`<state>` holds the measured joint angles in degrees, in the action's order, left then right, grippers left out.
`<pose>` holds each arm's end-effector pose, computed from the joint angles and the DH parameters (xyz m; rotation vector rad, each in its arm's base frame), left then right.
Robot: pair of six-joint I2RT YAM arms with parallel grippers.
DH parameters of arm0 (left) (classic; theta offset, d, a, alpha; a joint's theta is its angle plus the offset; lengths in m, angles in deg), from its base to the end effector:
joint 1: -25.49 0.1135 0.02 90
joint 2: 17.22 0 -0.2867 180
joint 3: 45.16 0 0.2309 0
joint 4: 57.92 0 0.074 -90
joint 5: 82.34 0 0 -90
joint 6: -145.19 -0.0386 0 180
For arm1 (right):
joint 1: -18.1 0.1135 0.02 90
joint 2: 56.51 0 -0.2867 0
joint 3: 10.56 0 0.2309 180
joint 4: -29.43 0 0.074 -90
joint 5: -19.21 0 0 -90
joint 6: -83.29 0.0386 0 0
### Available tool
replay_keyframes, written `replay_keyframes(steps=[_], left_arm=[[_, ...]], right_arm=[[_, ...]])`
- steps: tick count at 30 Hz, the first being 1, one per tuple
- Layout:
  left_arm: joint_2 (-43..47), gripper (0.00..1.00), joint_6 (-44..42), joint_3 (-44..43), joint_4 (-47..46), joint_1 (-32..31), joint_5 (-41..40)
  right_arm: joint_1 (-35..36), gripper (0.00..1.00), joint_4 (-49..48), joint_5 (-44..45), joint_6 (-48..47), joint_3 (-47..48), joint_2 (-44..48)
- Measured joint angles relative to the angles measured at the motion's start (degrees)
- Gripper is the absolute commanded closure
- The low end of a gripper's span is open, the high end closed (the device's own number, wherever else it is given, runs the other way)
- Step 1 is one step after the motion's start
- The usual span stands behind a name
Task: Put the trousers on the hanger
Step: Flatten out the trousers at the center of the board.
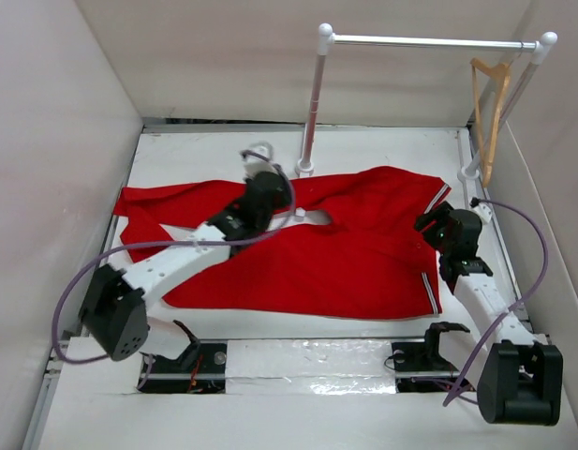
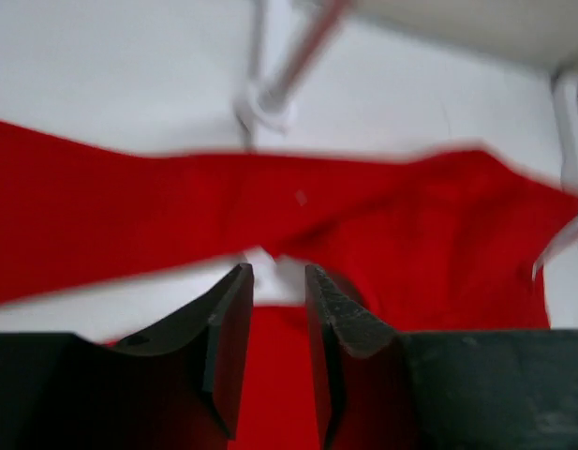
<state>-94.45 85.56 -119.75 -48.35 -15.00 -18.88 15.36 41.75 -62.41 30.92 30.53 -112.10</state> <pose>0.2343 -0.1774 0.3595 -0.1778 1.7776 -0.4835 0.1812 -0.0143 0.2416 0.7899 1.8824 0.2334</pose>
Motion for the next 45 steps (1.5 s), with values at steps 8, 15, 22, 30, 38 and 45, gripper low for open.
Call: replay_keyframes(steps=[8, 15, 22, 30, 38, 45], left_arm=[[-13.29, 0.32, -1.68, 3.30, 0.11, -21.07, 4.31], [-13.92, 0.33, -3.02, 9.92, -1.90, -23.19, 10.84], [-21.07, 0.78, -4.85, 10.36, -4.83, -29.16, 10.82], [-23.12, 1.00, -5.22, 10.43, -10.60, -31.21, 13.75], [-30.53, 1.00, -5.64, 1.38, -12.28, -37.20, 22.36], [-28.55, 0.48, -5.62, -1.90, -8.83, -40.44, 22.93]], right_arm=[[-6.40, 0.25, 2.29, -5.84, 0.37, -2.51, -0.83], [-7.82, 0.26, 5.29, -9.46, 0.33, -2.21, -10.27], [-8.52, 0.65, 5.31, -11.28, -0.31, 1.70, -16.06], [-10.51, 1.00, 9.51, -9.79, -1.22, 2.27, -13.64], [-13.38, 0.99, 16.61, -0.94, -1.64, 2.69, 3.04], [-13.57, 0.23, 17.81, 1.81, -2.69, 2.78, 10.21]])
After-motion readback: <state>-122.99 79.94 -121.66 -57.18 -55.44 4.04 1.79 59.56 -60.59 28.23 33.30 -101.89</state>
